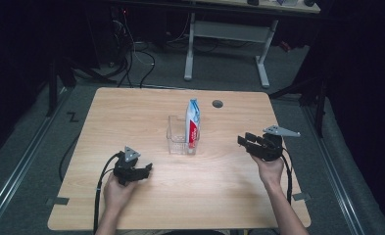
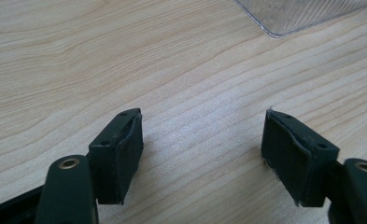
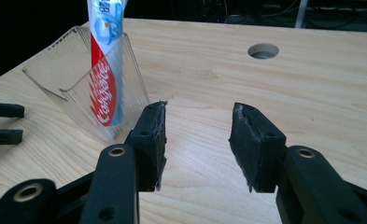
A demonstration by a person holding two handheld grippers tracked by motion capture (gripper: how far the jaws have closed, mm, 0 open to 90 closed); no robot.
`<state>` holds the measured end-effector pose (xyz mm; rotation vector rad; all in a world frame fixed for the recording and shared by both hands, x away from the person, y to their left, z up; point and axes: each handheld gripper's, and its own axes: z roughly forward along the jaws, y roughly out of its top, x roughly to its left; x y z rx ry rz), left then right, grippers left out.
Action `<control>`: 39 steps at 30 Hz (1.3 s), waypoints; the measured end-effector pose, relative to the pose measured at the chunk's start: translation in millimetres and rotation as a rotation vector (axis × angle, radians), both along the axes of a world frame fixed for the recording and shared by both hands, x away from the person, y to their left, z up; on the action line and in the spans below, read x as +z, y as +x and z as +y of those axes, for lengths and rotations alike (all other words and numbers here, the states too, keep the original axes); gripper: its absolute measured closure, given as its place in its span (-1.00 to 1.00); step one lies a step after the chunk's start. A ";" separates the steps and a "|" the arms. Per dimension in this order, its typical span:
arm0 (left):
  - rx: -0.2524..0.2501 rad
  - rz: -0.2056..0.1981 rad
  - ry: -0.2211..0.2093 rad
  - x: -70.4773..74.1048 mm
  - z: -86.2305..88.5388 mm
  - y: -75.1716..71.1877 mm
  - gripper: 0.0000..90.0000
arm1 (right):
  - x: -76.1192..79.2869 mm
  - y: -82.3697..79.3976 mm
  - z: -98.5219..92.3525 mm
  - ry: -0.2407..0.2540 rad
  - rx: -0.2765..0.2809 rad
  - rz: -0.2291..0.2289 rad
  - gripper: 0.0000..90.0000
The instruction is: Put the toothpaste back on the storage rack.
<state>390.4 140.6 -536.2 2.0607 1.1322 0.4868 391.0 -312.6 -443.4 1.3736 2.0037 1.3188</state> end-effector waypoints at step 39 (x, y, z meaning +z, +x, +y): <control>0.000 0.000 0.001 0.0 -0.1 -0.1 -0.33 | -46.0 -1.1 -2.7 -0.023 -0.039 0.080 0.24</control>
